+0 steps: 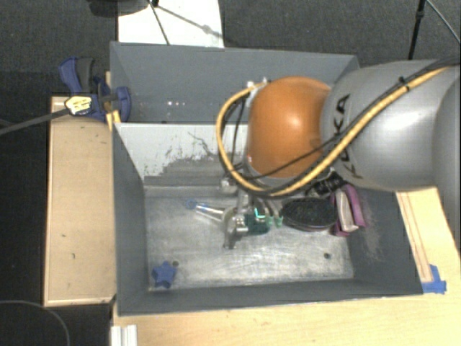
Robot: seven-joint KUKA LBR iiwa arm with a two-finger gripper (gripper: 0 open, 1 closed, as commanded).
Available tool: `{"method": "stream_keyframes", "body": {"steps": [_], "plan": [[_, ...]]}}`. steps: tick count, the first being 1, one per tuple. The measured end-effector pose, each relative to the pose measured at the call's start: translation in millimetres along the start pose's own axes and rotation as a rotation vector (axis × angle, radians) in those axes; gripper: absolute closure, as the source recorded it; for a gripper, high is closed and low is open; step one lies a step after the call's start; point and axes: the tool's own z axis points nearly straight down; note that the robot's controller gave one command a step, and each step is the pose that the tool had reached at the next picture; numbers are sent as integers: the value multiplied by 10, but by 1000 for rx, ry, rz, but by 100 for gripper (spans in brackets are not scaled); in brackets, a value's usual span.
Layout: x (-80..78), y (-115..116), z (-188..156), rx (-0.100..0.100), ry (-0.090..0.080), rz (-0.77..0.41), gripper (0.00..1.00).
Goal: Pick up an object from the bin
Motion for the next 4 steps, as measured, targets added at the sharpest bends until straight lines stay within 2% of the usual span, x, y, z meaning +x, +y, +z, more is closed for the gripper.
{"method": "stream_keyframes", "body": {"steps": [1, 2, 3, 4], "plan": [[-599, -538, 1054, 1, -5, -141, 0], [-602, -509, 1015, -1, -9, -139, 100], [-574, -576, -512, 0, -17, -189, 100], [-351, -989, -1197, 4, -13, -535, 100]]}}
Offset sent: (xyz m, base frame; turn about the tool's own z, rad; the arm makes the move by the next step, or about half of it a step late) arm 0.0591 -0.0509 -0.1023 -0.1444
